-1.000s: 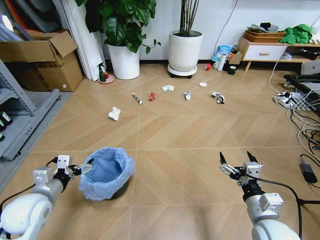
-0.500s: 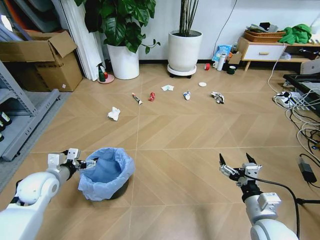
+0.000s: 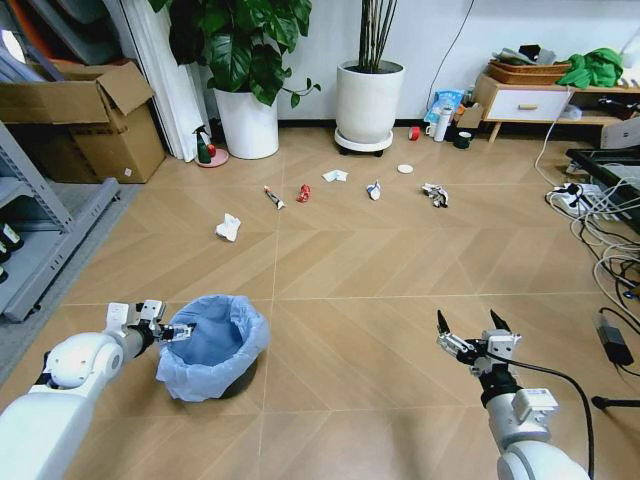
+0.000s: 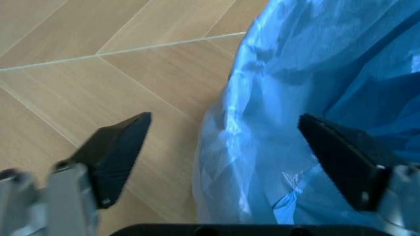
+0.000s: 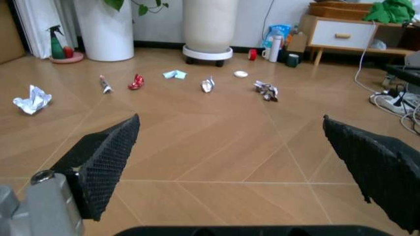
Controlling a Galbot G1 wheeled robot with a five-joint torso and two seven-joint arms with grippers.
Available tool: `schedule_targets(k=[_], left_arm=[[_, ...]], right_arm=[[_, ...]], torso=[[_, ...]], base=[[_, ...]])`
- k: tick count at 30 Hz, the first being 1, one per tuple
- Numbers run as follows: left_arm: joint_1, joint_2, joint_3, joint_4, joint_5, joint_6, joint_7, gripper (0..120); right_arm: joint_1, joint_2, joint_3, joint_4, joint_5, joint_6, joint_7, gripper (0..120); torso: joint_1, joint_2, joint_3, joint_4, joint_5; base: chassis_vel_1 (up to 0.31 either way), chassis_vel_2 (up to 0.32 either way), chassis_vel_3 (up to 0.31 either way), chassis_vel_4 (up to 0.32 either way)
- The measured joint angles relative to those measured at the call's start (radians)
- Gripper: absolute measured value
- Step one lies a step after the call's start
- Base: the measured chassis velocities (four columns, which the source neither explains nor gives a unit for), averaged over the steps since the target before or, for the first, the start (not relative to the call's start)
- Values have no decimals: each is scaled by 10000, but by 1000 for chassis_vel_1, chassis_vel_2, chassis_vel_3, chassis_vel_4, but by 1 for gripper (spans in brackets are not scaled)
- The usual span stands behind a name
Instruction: Pick up the trash bin and place the garbage on the floor into it.
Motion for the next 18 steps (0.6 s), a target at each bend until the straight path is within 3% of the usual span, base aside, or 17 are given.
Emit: schedule_targets(k=[14,18], left_arm=[[-118,-70,115,260,147,-175,261,39],[-157,-95,155,352,209,-240,347,19]], right_arm=[[-1,58,-10,-50,-46,68,-15,100],[14,61,29,-52,-33,72,-19,100]], torso=[[0,1,0,0,1],[0,1,0,0,1]], base=[[0,0,0,0],[0,0,0,0]])
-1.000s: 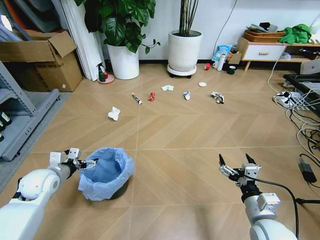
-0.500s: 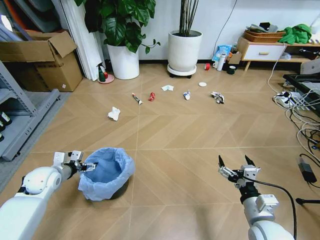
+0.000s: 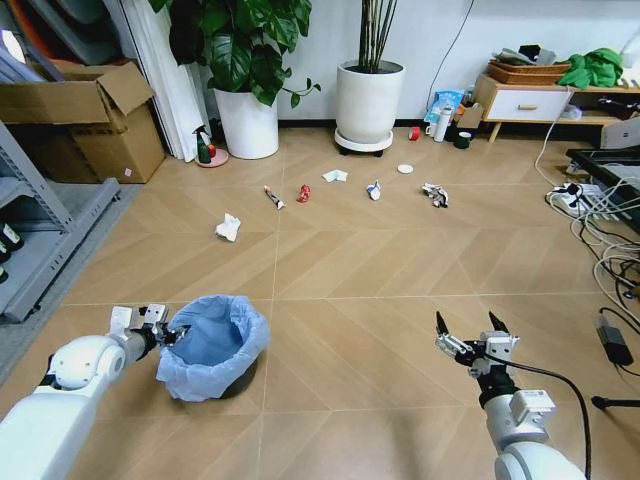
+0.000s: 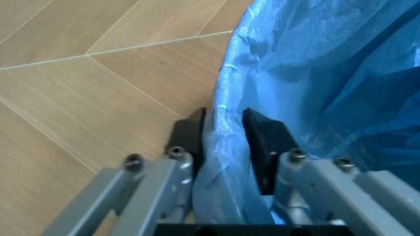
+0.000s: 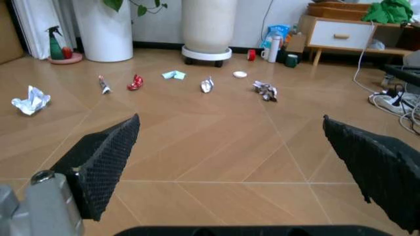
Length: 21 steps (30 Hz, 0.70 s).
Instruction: Pick up the trash bin and place the garbage on the floor into it.
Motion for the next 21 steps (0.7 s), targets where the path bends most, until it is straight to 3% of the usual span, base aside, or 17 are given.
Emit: schedule_targets(k=[1,4,6,16,21], left_arm=[[0,0,0,0,0,0,0,19],[-6,-29,-12,48,-8,-108,144,3],[-1,-32,-22,52,-10,-116,189,0],[224,-299,-335,-140,-451,-293,-401,0],[544,-559,-819,-768,-1062,-410,-1414,0]], right_arm=[[0,0,0,0,0,0,0,100],[0,35,-14,-7,11,-4,4,100],[0,39,-16,-7,15,-8,8,100],[136,-29,71,61,203,-266,161,100],[272,-96,183,183,348,-436,287,100]], torso=[[0,0,0,0,0],[0,0,0,0,1],[0,0,-1,0,2],[0,0,0,1,-7],[0,0,1,-3,-3]], base=[[0,0,0,0],[0,0,0,0],[0,0,0,0],[0,0,0,0],[0,0,0,0]])
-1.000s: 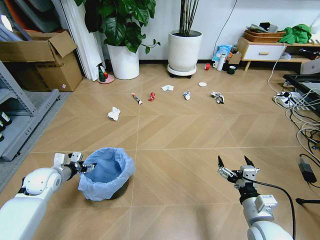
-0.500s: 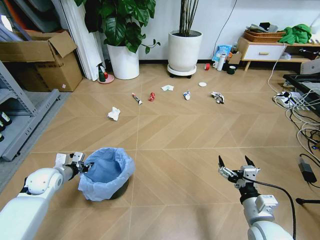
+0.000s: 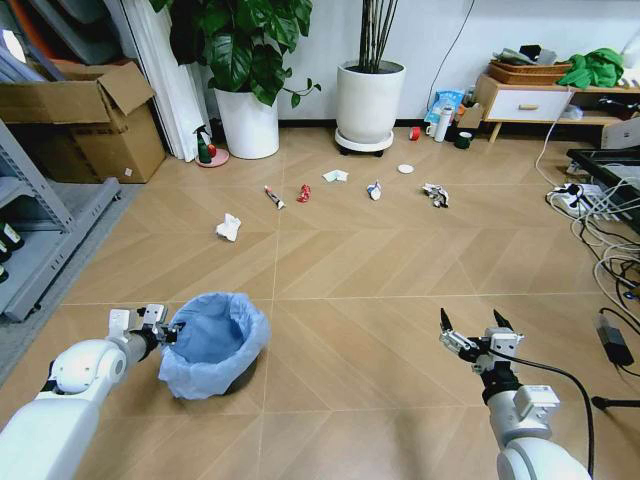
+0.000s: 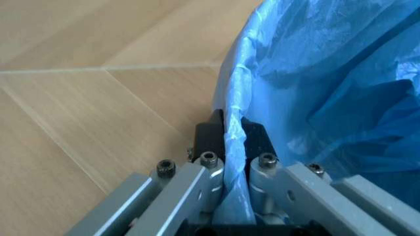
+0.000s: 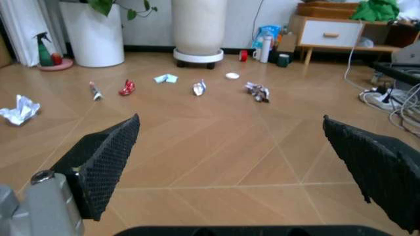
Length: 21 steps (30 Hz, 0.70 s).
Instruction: Pick up the trash bin and place the garbage on the floor into it.
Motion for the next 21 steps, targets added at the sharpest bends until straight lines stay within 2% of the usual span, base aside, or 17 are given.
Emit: schedule_targets(k=[3,5,7,8,11,12,14,21], left_arm=[[493,-89,-396,-886,-693,-39,-583,0],[636,-127,-505,-1143,-795,-56,-691,0],[1002,-354,-792,-1986,-1022,-126,-1271,0],[1002,-354,-792,-1986,-1022,-126,-1271,0],[1258,-717,-1022,-2923,-1403,-131,-2474,0],[1258,-717,-1022,-2923,-1403,-131,-2474,0],[1350,-981,-1182,-3436,-1438,-138,-3097,0],[1686,-1210,-1251,-4229,-1203,-135,-3350,0]], right_arm=[[73,-37,108,22,18,-16,43,100],[79,-39,131,25,18,-16,46,100],[94,-23,158,34,-5,9,44,100],[94,-23,158,34,-5,9,44,100],[137,11,169,74,-73,32,34,100],[137,11,169,74,-73,32,34,100],[180,26,166,90,-151,35,26,100],[218,49,169,82,-305,93,-14,100]], torso=[[0,0,-1,2,3],[0,0,0,3,3],[0,0,-1,3,3],[0,0,-1,3,3],[0,0,-1,1,3],[0,0,-1,1,3],[0,0,-1,3,4],[0,0,-1,2,3]], base=[[0,0,0,0],[0,0,0,0],[0,0,0,0],[0,0,0,0],[0,0,0,0],[0,0,0,0],[0,0,0,0],[0,0,0,0]])
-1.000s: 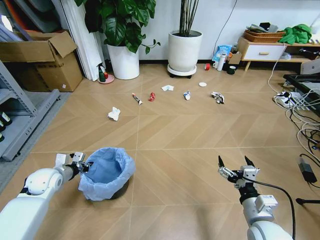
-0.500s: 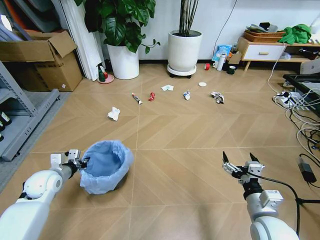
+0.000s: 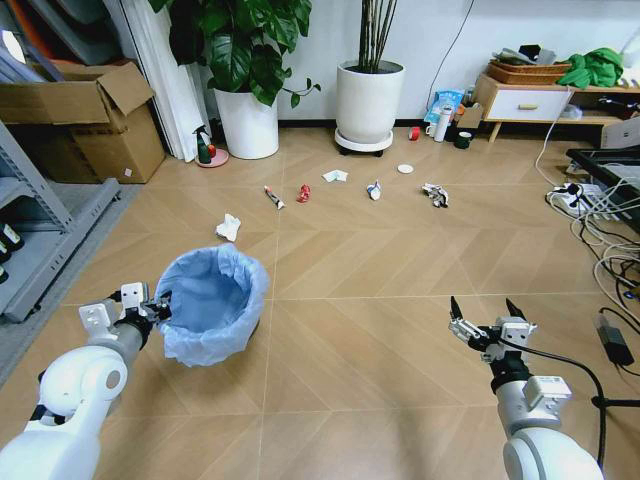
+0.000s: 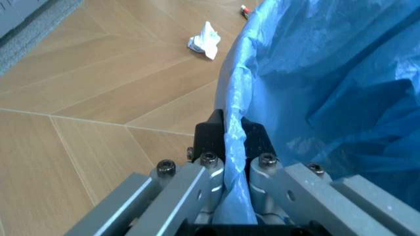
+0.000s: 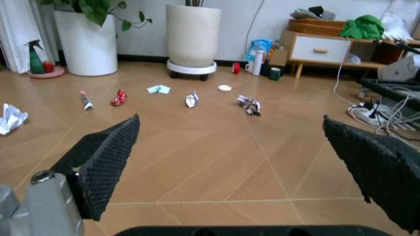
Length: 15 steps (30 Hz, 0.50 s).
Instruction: Pick up the trash bin and place the garbage on the floor into it.
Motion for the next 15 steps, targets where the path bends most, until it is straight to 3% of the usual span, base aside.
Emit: schedule_targets(k=[15], left_arm=[[715,-97,169,-701,936,6,347,0]], right_arm=[[57,209,-164,-144,-233,140,-47,100]], torso=[[-1,0,0,0,0]], base=[[0,4,0,-3]])
